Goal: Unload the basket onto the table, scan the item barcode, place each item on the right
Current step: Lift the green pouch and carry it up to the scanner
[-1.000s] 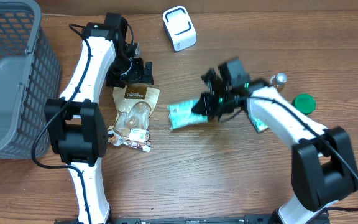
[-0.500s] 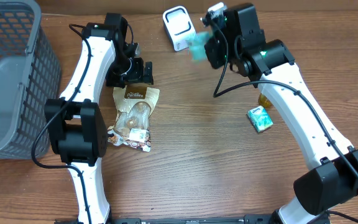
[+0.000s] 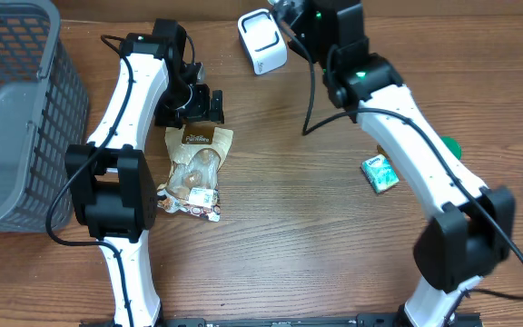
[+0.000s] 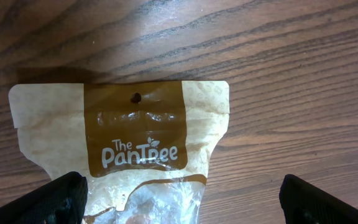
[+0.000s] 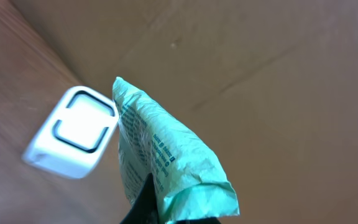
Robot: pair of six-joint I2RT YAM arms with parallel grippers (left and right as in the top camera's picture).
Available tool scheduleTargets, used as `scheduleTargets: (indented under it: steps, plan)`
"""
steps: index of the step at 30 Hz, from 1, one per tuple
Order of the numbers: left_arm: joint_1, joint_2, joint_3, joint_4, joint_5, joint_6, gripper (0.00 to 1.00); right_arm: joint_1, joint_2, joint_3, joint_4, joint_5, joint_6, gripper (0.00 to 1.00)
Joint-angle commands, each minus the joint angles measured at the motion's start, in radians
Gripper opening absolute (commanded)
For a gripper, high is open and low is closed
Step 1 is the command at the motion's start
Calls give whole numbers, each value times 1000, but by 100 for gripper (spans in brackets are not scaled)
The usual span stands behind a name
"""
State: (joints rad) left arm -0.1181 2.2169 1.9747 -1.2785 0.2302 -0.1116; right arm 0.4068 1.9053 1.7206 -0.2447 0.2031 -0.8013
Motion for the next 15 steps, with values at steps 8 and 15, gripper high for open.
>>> scheduleTargets:
  steps: [8, 15]
  plan:
    - [-6, -31, 15, 1, -5, 0, 100, 13, 224, 24, 300, 66, -354, 4]
    - [-8, -31, 15, 1, -5, 0, 99, 19, 356, 24, 520, 65, -457, 4]
